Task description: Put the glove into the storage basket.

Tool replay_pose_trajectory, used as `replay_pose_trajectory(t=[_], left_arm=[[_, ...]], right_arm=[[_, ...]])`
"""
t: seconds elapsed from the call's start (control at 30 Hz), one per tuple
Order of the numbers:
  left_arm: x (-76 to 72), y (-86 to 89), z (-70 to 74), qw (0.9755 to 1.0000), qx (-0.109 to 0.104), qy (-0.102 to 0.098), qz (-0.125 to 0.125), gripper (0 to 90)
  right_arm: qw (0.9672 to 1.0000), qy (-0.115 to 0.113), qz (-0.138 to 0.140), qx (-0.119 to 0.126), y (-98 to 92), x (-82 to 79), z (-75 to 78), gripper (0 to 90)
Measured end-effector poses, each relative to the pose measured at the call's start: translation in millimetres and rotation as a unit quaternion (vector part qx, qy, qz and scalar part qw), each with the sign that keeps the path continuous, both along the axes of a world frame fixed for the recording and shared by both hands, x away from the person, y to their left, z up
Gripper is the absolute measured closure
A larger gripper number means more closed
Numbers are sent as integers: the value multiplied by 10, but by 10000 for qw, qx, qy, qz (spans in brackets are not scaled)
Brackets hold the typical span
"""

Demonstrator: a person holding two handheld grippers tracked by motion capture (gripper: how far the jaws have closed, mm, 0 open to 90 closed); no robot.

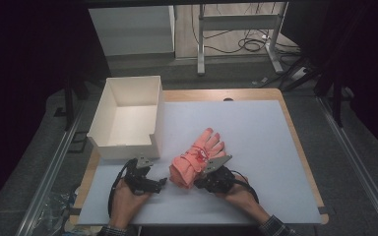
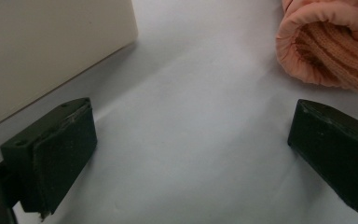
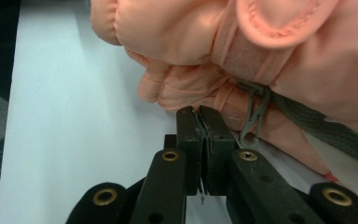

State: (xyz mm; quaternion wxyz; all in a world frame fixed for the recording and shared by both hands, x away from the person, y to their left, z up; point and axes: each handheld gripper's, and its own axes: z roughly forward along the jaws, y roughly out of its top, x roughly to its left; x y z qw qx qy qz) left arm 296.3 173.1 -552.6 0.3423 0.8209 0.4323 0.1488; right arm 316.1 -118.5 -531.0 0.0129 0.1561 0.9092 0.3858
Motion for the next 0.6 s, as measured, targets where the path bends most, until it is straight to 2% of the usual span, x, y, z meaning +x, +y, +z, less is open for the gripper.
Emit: replay_pose_trajectory(t=[0.3, 0.53, 0.6], left_arm=[[-1, 3, 2, 10000, -9, 8, 0, 11], [-12, 16, 12, 10000, 9, 3, -69, 19], [-24, 20, 27, 9999, 51, 70, -56, 19]], right_arm=[[9994, -275, -185, 32, -184, -27, 79, 746], [9979, -402, -503, -36, -419, -9, 94, 660], [9971, -437, -623, -53, -497, -2, 92, 632]])
